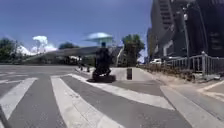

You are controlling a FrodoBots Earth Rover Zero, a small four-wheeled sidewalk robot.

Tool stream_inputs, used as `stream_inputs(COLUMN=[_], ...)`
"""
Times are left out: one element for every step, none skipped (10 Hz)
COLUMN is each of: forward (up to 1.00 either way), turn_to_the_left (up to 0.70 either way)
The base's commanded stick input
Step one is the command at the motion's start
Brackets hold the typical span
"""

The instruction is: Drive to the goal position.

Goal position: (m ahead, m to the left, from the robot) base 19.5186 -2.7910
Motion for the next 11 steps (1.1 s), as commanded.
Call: stream_inputs(forward=[0.23, 0.45, 0.45, 0.45, 0.45, 0.45, 0.45, 0.45, 0.45, 0.45, 0.45], turn_to_the_left=[0.00, 0.00, 0.00, -0.14, -0.27, -0.27, -0.27, -0.27, -0.27, -0.27, -0.27])
